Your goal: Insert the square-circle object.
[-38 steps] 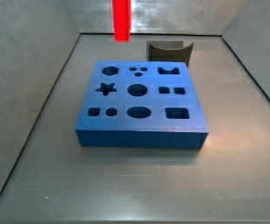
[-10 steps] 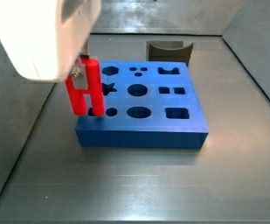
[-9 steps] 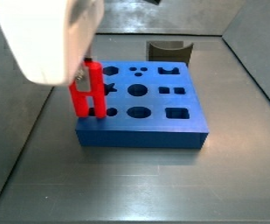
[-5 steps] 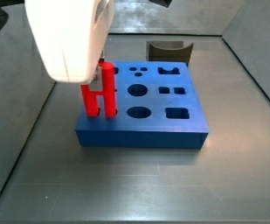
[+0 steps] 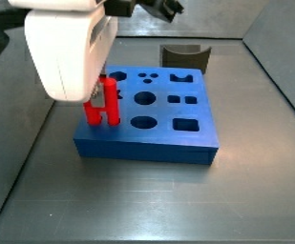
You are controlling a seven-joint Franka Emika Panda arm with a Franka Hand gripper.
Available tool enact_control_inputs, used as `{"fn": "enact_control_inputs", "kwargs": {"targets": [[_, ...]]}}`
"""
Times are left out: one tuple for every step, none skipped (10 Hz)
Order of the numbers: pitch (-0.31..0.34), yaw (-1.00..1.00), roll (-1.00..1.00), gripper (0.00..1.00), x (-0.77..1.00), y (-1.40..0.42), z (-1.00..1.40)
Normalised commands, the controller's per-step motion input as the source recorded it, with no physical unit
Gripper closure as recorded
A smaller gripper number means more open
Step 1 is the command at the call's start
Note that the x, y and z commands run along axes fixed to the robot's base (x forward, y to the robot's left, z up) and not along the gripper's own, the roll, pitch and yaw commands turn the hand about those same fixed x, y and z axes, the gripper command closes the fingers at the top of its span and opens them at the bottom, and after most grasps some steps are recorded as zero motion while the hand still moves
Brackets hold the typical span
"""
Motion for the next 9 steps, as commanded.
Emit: {"fn": "enact_control_inputs", "kwargs": {"targets": [[-0.091,-0.09,0.0,1.0,0.05,-0.07,-0.89],[-0.05,-0.13,0.07,1.0,0.13,-0.13,-1.0],[-0.02,-0.16,0.14,1.0,0.1,-0.17,-1.0],[-0.016,-0.14,0.14,1.0,0.08,-0.16,-1.0],[-0.014,-0.13,0.15,1.0,0.06,-0.15,-1.0],[-0.039,-0.05,0.17,1.0,0.0,-0.19,-1.0],[-0.044,-0.02,0.18,1.0,0.0,-0.26,-1.0],[-0.05,0.0,0.18,1.0,0.0,-0.24,-1.0],[-0.059,0.0,0.18,1.0,-0.03,-0.24,-1.0]]}}
